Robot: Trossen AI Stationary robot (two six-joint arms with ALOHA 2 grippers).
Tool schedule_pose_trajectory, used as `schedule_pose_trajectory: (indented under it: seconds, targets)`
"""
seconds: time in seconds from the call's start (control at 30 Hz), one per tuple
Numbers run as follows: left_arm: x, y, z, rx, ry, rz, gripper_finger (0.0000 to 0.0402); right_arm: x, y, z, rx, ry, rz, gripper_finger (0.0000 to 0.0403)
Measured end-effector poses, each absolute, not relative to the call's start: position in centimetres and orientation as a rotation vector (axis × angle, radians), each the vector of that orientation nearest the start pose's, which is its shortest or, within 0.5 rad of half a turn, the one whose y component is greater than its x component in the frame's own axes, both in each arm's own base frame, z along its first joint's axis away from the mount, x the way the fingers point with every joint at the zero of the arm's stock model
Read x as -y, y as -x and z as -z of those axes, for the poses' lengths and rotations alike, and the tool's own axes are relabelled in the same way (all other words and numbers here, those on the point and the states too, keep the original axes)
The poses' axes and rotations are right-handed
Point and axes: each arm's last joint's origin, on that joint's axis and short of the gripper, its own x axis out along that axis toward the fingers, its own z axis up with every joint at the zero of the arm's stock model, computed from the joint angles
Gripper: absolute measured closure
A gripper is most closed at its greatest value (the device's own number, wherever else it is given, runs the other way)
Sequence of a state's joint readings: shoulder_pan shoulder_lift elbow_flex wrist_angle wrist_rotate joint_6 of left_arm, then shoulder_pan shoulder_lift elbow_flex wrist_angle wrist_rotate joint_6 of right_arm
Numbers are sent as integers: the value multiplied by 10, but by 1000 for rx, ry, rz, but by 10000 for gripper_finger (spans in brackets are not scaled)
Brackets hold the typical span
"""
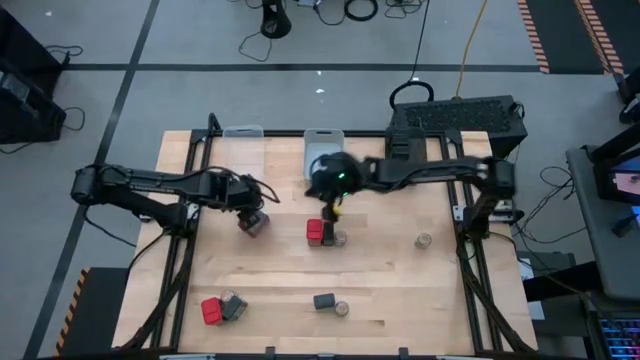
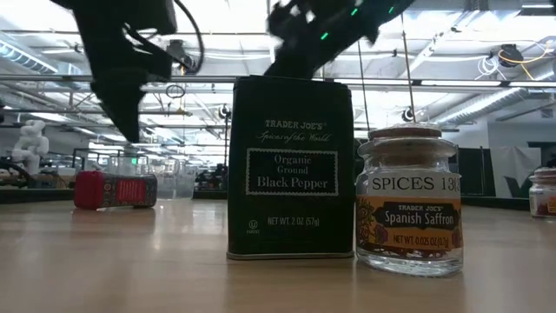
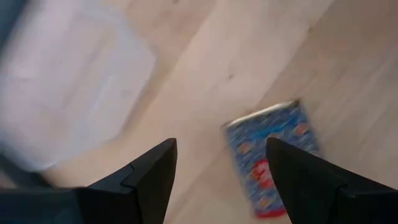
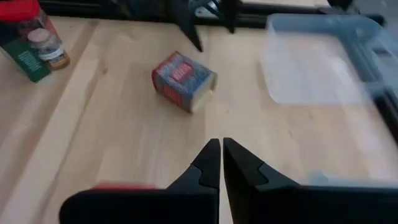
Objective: Sort spices by type
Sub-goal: Adjust the top left red seasoning can
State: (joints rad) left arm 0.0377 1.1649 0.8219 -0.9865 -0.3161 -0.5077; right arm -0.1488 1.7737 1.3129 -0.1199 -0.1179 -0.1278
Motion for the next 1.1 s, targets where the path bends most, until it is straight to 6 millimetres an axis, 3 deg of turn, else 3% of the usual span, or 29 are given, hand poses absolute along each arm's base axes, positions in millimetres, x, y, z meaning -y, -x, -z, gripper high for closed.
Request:
schedule_pose_trajectory:
  seconds: [0.13, 0.27, 0.43, 0.57, 0.8, 0.97, 1.1]
  targets:
    - [-4, -168, -245, -1092, 221, -713, 148, 54, -428, -230, -497, 53, -63, 403]
    - [6, -152, -254, -937, 294, -724, 148, 57, -465, -219, -448, 36, -103, 403]
    - [10, -130, -242, -970, 376, -850, 148, 61, -506, -211, -452, 23, -137, 403]
    - [11, -122, -230, -1044, 351, -880, 148, 64, -531, -190, -489, -12, -137, 403]
    - [17, -128, -227, -1095, 334, -737, 148, 69, -548, -165, -515, -91, -132, 403]
    - [17, -131, -227, -1080, 295, -692, 149, 72, -548, -163, -522, -92, -116, 403]
    - [18, -136, -214, -1058, 264, -642, 149, 75, -548, -162, -531, -99, -66, 403]
